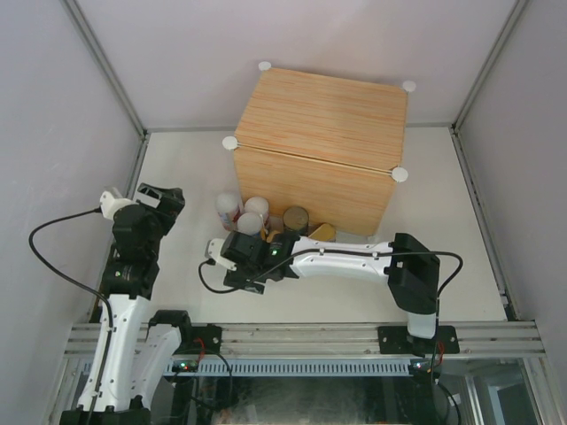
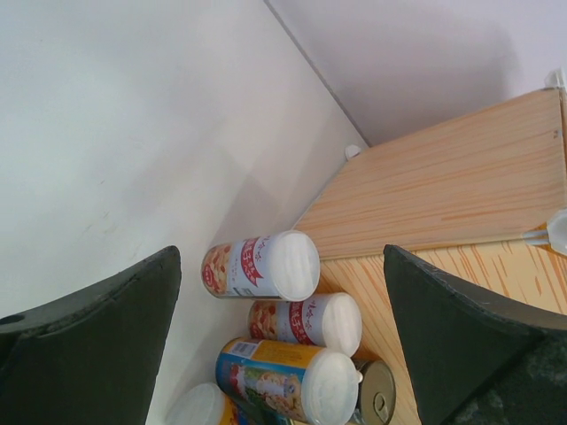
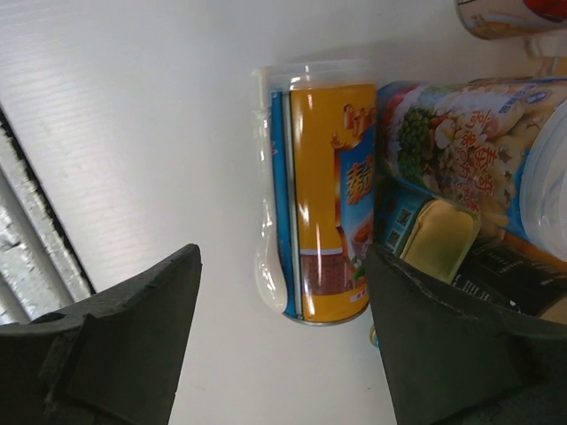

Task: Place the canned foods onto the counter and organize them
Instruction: Pick up the canned food from the center of the board.

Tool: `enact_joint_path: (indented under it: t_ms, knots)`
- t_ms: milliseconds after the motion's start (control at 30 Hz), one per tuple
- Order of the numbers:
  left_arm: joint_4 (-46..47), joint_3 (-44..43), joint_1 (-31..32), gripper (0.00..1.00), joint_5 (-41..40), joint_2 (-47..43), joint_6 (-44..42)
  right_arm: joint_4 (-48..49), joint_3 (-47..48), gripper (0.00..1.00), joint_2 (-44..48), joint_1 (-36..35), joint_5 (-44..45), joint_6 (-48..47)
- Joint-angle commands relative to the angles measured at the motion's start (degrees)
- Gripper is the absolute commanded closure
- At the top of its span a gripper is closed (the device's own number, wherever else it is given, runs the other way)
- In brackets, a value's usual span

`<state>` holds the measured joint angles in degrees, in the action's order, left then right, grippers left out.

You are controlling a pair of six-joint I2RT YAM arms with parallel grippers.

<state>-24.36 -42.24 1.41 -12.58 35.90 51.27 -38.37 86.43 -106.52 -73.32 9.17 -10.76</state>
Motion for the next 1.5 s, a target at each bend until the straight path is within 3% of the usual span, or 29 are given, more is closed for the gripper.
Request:
enact_joint_path:
  t_ms: [0,367,1467]
  knots:
    - [1.17,-3.32,-0.71,0.0,-2.8,-0.04,2.61,5.49,2.02,0.26,-0.8,-0.6,5.32,-1.74]
    - [1.81,-2.51,-1.23,0.0,-3.52,0.65,3.4,9.6,0.17,0.26,-2.43,0.02,5.61,-2.35]
    - [3.17,-0.48,-2.14,0.0,-3.68,0.4,3.5,9.52,1.09,0.27,-10.2,2.36,0.32,-2.8]
